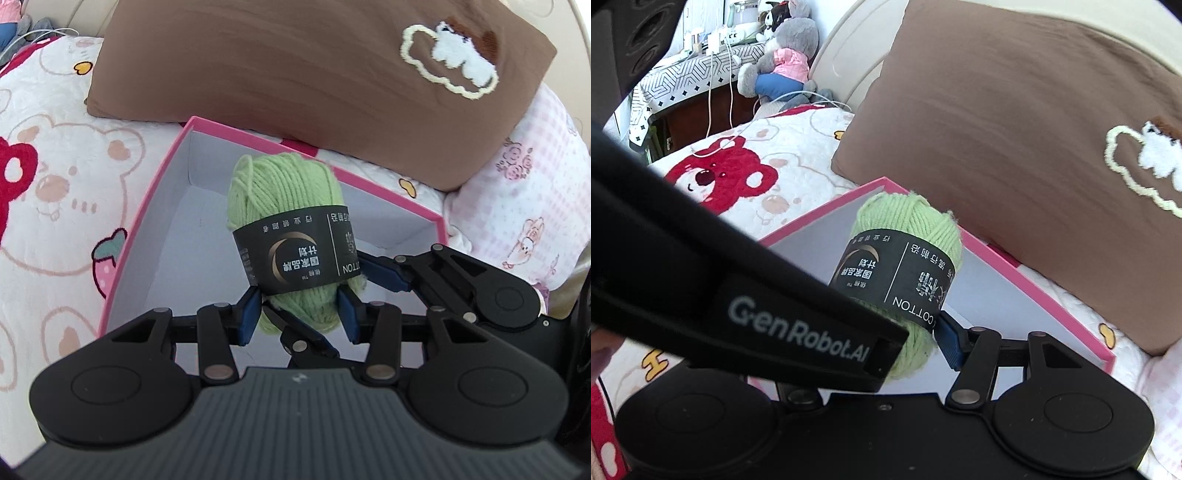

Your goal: Organize objects

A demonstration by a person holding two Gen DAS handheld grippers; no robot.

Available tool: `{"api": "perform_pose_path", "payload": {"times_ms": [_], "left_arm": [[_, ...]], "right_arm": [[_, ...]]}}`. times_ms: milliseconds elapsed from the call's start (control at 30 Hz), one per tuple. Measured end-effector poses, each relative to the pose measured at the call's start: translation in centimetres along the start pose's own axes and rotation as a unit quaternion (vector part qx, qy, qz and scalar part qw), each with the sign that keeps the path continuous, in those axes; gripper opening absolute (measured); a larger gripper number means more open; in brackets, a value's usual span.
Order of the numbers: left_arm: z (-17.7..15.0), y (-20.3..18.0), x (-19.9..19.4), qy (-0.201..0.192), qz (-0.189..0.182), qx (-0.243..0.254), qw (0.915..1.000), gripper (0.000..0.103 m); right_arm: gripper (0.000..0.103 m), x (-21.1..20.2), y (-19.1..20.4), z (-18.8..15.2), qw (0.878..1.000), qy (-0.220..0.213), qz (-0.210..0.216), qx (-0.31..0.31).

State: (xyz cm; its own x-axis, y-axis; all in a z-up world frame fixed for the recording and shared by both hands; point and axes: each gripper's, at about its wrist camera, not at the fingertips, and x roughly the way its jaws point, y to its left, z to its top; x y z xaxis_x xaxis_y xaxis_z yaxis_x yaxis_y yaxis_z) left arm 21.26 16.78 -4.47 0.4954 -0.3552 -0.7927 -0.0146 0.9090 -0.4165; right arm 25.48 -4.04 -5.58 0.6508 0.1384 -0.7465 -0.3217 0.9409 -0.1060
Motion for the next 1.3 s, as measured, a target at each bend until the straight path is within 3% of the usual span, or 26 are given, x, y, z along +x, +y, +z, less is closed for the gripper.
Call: {"api": "perform_pose_path", "payload": {"times_ms": [167,567,867,933,1033,1167,1300], "left_arm": [[0.2,1.9,1.8,0.011,-0.027,-0.018,0.9994,0.042],[-0.1,3.2,4.3,0.004,-0.014,-0.011,0.9998,0.042],[0.1,3.7,5.1,0.008,0.006,-0.001,0.9999,0.038],[0.1,3.9,5.3,0.014,0.011,0.0,0.9998,0.034],[-0.1,3.8,5.3,0.015,0.023,0.007,0.9996,0.03],[-0.1,3.6,4.7,0.002,0.033,0.015,0.9993,0.026],[0.0,3.7,3.9,-0.013,0.055,0.018,0.9982,0.024]], "right_arm": [[0.063,1.8,-0.6,-0.4,1.0,0.018,0.001,0.004],[0.064,4.6,-2.3,-1.8,0.997,0.043,0.051,0.036],[0.073,6.5,-2.3,-1.1,0.989,0.081,0.105,0.065],[0.083,6.3,-2.2,-1.4,0.989,0.082,0.103,0.062],[0.083,5.9,-1.7,-1.5,0.991,0.078,0.102,0.047],[0.075,5.8,-0.8,-1.3,0.992,0.081,0.093,0.019],[0.054,6.3,0.2,-0.8,0.993,0.085,0.078,-0.008]]}}
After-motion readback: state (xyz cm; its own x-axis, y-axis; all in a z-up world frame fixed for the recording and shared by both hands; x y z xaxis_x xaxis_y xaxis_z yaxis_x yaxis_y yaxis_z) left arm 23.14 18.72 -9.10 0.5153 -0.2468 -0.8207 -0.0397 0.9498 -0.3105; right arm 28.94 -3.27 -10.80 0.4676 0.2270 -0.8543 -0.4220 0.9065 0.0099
